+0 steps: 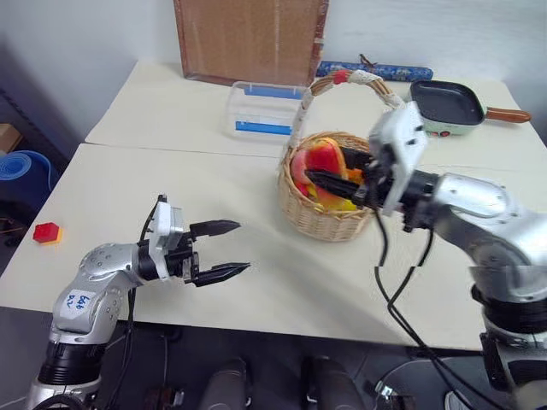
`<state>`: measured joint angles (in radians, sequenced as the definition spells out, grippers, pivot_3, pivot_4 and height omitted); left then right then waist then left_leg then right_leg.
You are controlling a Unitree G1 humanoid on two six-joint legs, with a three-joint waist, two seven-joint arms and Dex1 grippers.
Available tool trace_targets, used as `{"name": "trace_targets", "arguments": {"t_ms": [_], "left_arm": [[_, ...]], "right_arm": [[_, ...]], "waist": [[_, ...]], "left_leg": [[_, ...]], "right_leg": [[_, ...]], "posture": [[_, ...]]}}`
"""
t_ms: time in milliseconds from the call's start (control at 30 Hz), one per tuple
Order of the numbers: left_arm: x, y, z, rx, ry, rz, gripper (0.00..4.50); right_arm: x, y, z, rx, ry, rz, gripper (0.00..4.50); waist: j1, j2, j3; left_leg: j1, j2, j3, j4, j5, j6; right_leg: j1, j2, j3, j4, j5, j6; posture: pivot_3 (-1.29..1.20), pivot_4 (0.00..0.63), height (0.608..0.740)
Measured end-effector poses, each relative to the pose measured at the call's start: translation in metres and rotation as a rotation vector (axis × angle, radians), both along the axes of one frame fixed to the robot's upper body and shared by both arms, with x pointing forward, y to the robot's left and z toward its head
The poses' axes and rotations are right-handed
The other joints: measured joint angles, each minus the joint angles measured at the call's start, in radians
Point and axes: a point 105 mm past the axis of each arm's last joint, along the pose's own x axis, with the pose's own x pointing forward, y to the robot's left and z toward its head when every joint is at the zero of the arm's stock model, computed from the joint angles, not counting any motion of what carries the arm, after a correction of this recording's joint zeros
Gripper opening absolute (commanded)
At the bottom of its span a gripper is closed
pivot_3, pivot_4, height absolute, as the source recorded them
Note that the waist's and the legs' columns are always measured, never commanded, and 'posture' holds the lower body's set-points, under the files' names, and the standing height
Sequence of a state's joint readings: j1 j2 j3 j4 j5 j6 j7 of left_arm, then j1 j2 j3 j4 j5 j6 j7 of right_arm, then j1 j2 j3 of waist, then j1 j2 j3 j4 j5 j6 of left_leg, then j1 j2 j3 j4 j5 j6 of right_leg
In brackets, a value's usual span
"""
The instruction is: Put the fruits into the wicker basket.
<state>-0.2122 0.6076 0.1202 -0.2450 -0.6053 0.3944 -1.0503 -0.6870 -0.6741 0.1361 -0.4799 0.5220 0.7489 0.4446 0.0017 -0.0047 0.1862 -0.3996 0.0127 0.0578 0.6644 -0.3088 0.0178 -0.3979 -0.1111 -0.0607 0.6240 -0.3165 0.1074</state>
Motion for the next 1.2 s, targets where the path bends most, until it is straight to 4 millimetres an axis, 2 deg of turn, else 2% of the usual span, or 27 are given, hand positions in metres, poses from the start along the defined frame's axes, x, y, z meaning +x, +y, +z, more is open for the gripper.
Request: {"name": "trace_targets", "arguments": {"t_ms": [133,167,267,367,400,500,600,667,800,867,900,1000,1100,1200], "left_arm": [[-0.002,-0.003,0.004,0.001,-0.018,0.003,4.5],[-0.002,-0.003,0.003,0.001,-0.015,0.007,4.5],[-0.001,-0.003,0.004,0.0,-0.015,0.015,4.5],[-0.001,-0.003,0.004,-0.003,-0.015,0.016,4.5],[-0.001,-0.003,0.004,-0.004,-0.015,0.016,4.5],[-0.001,-0.003,0.005,-0.006,-0.018,0.019,4.5],[0.001,-0.004,0.012,-0.053,-0.024,0.029,4.5],[0.002,-0.002,0.019,-0.07,-0.036,0.034,4.5],[0.005,0.002,0.027,-0.082,-0.05,0.042,4.5],[0.008,0.006,0.033,-0.092,-0.058,0.054,4.5],[0.009,0.009,0.036,-0.096,-0.067,0.057,4.5],[0.009,0.01,0.04,-0.093,-0.078,0.052,4.5],[0.009,0.009,0.044,-0.086,-0.086,0.039,4.5],[0.009,0.007,0.046,-0.083,-0.077,0.027,4.5]], "right_arm": [[0.02,-0.002,-0.016,-0.033,0.034,-0.093,1.68],[0.023,-0.003,-0.019,-0.025,0.059,-0.108,2.38],[0.027,-0.006,-0.029,-0.031,0.122,-0.113,3.28],[0.027,-0.011,-0.024,-0.017,0.116,-0.101,4.29],[0.028,-0.014,-0.019,-0.001,0.1,-0.105,4.47],[0.023,-0.024,-0.004,0.079,0.071,-0.061,4.47],[-0.007,-0.035,0.009,0.205,0.018,0.115,4.47],[-0.034,-0.051,-0.007,0.154,0.049,0.212,4.47],[-0.056,-0.086,-0.025,0.152,0.143,0.215,4.47],[-0.054,-0.107,-0.027,0.15,0.123,0.163,4.47],[-0.044,-0.129,-0.03,0.146,0.096,0.082,4.47],[-0.03,-0.146,-0.03,0.148,0.05,0.008,4.47],[-0.01,-0.15,-0.022,0.158,-0.003,-0.01,4.47],[0.012,-0.143,-0.024,0.199,0.011,0.017,4.47]], "waist": [[-0.005,0.0,0.0],[-0.006,0.0,0.0],[-0.005,0.0,0.0],[-0.005,0.0,0.0],[-0.005,0.0,0.0],[-0.004,0.0,0.0],[0.003,0.0,0.0],[0.012,0.0,0.0],[0.011,0.0,0.0],[0.008,-0.001,0.0],[0.003,-0.001,0.001],[-0.008,-0.001,0.001],[-0.015,-0.001,0.001],[-0.018,-0.001,0.001]], "left_leg": [[-0.002,-0.001,0.002,0.001,0.0,0.002],[-0.002,0.0,0.002,0.001,0.0,0.002],[-0.002,0.0,0.001,0.001,0.001,0.002],[-0.002,0.0,0.002,0.002,0.001,0.003],[-0.002,0.0,0.003,0.002,0.001,0.003],[-0.001,0.0,0.003,0.002,0.002,0.003],[-0.002,0.0,0.0,0.002,0.001,0.004],[-0.001,0.0,0.0,0.001,-0.001,0.005],[0.001,-0.001,0.004,0.002,-0.001,0.006],[0.006,-0.001,0.007,0.002,-0.001,0.006],[0.012,-0.001,0.01,0.002,-0.001,0.007],[0.015,0.0,0.011,0.001,-0.001,0.007],[0.016,0.001,0.011,0.001,0.001,0.004],[0.015,0.002,0.01,0.0,0.001,0.002]], "right_leg": [[0.0,-0.002,-0.004,-0.001,0.001,0.002],[0.0,-0.002,-0.005,-0.001,0.001,0.002],[0.0,-0.001,-0.007,0.0,0.001,0.002],[0.0,-0.002,-0.007,0.0,0.001,0.002],[0.0,-0.002,-0.007,0.0,0.001,0.002],[0.0,-0.002,-0.007,0.0,0.001,0.002],[0.001,-0.002,-0.008,0.0,0.001,0.002],[0.002,-0.002,-0.009,-0.001,0.002,0.002],[0.005,-0.003,-0.011,-0.003,0.002,0.004],[0.008,-0.003,-0.013,-0.003,0.002,0.003],[0.012,-0.003,-0.014,-0.006,0.002,0.003],[0.014,-0.003,-0.012,-0.008,0.002,0.001],[0.013,-0.003,-0.01,-0.004,0.003,0.001],[0.009,-0.003,-0.005,-0.001,0.003,0.001]], "posture": [[0.0,0.15,0.74],[0.0,0.15,0.74],[0.0,0.15,0.74],[0.0,0.15,0.74],[0.0,0.15,0.74],[0.0,0.15,0.74],[0.0,0.15,0.74],[0.0,0.15,0.74],[0.0,0.15,0.74],[0.0,0.15,0.74],[0.0,0.15,0.74],[0.0,0.15,0.74],[0.0,0.15,0.74],[0.0,0.15,0.74]]}}
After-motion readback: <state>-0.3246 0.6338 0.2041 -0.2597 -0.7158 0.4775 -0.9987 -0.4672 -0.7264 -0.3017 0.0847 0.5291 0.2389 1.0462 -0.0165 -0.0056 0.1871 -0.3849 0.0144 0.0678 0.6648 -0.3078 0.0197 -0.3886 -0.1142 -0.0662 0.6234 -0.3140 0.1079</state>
